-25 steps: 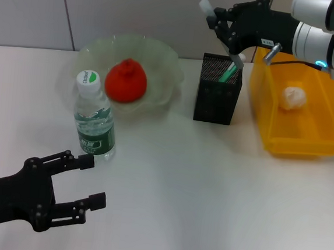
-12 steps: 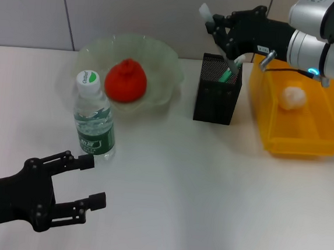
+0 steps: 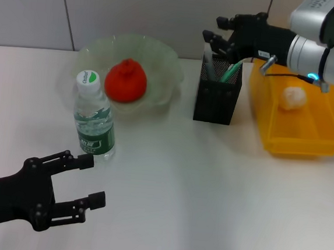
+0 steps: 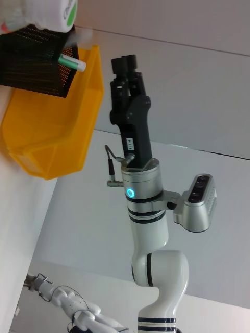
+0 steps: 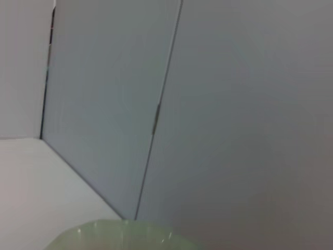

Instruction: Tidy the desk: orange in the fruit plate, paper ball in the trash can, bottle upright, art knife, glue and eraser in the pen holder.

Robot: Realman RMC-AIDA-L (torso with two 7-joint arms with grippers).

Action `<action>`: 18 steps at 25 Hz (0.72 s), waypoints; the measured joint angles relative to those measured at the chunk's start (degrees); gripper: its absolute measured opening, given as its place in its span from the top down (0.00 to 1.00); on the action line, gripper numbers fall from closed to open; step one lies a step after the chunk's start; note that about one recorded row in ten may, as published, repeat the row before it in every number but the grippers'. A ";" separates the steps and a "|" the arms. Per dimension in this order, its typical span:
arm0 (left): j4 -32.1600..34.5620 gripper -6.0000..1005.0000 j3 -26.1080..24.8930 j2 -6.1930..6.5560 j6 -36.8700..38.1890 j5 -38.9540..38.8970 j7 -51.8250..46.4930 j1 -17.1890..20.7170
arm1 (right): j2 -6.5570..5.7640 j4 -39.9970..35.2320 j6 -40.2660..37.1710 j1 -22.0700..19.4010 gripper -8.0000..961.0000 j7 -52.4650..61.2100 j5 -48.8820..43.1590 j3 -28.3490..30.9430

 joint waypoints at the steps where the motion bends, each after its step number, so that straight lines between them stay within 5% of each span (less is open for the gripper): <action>1: 0.00 0.20 0.00 0.00 -0.01 0.00 0.00 0.06 | 0.00 -0.26 -0.28 -0.17 0.74 0.00 0.45 0.81; 5: 0.00 0.20 0.00 0.00 -0.02 0.00 0.00 0.11 | 0.00 -0.74 -0.71 -0.53 0.55 0.14 1.08 1.59; 12: 0.00 0.20 -0.86 0.42 0.35 -0.04 0.00 0.25 | -0.67 -9.60 -6.91 -4.93 0.43 9.08 0.93 2.94; 15: 0.00 0.20 -1.38 0.68 0.88 -0.03 -0.04 0.24 | -2.70 -16.57 -12.94 -7.41 0.42 20.05 -1.38 2.96; 16: 0.00 0.20 -1.40 1.04 1.24 -0.02 -0.08 0.14 | -4.80 -21.07 -18.77 -8.42 0.41 28.49 -4.62 2.99; 18: 0.00 0.20 -1.40 1.26 1.42 -0.01 -0.19 0.02 | -5.54 -22.66 -21.81 -8.82 0.40 31.01 -5.73 3.13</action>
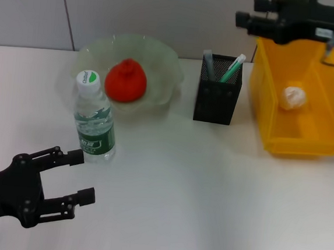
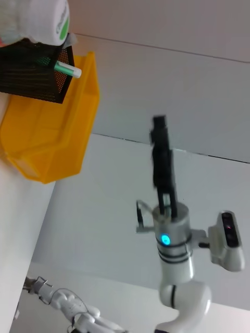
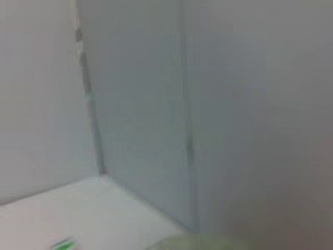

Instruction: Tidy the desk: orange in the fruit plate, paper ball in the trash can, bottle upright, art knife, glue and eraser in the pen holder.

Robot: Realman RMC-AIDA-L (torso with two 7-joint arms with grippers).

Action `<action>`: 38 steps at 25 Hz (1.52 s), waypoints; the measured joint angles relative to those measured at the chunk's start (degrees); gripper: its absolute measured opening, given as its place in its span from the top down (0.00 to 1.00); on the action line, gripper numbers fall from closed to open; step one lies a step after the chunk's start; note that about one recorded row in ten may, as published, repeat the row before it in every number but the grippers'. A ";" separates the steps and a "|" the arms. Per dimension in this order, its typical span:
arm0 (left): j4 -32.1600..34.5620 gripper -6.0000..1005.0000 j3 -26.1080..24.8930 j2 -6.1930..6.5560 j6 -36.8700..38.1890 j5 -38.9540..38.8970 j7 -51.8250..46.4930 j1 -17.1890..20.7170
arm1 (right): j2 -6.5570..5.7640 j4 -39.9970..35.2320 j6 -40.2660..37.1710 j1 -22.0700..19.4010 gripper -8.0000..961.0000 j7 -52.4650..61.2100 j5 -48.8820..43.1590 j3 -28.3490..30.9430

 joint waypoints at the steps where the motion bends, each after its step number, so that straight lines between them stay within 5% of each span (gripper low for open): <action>1: 0.00 0.20 0.04 0.18 0.10 0.00 -0.14 -0.10 | -0.57 -1.53 -3.22 -0.49 0.40 1.85 -0.88 0.49; 3: 0.00 0.20 0.29 0.91 0.29 0.25 -0.54 -0.38 | -0.66 -4.35 -13.37 -2.51 0.39 2.40 -2.22 3.80; 7: -0.06 0.20 0.10 1.42 0.63 1.24 -0.62 -0.56 | 0.15 -4.87 -21.32 -5.26 0.36 -0.46 -2.40 7.73; 13: -2.40 0.20 0.15 2.99 0.39 1.63 0.18 -1.16 | 3.59 3.07 -32.86 -12.80 0.30 -14.71 -2.12 13.74; 17: -3.43 0.20 -0.10 3.55 -0.39 2.31 0.70 -1.59 | 4.31 8.92 -35.04 -15.12 0.21 -23.04 -2.21 13.90; 23: -3.75 0.20 -0.24 3.98 -0.72 7.53 -1.35 -4.24 | 4.50 17.88 -35.61 -16.98 0.21 -32.99 -3.02 13.91; 38: -5.20 0.20 -0.20 4.36 5.25 11.52 -2.78 -6.77 | 4.57 19.42 -37.42 -17.36 0.21 -35.77 -4.23 13.35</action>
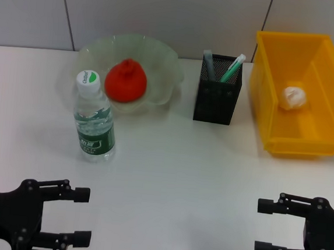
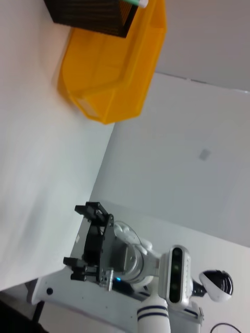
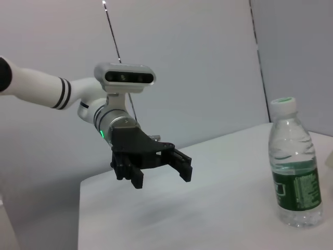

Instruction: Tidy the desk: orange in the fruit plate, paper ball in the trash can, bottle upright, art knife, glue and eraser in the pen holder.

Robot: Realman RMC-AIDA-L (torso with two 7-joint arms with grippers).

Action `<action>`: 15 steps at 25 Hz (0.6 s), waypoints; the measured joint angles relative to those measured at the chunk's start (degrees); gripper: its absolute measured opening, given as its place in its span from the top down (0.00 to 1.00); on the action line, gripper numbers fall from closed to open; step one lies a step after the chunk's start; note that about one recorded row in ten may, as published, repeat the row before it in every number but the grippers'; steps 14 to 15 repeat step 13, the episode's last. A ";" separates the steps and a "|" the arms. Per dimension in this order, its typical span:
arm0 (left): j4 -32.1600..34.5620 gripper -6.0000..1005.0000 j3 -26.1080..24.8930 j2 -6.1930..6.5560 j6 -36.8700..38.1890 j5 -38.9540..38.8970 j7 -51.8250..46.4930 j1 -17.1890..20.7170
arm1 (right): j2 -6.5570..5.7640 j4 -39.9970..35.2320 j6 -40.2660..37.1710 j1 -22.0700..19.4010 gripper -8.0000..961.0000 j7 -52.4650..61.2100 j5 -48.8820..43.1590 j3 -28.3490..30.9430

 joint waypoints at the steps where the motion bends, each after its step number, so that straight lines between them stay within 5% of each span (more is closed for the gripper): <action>1: 0.00 0.20 0.00 0.00 0.00 0.00 0.00 0.00 | -0.06 0.02 -0.14 0.02 0.21 -0.03 -0.01 0.01; 15: 0.42 0.20 -0.38 0.59 0.63 0.61 -2.33 -0.98 | -0.30 0.60 -0.18 1.38 0.21 0.14 -0.61 0.22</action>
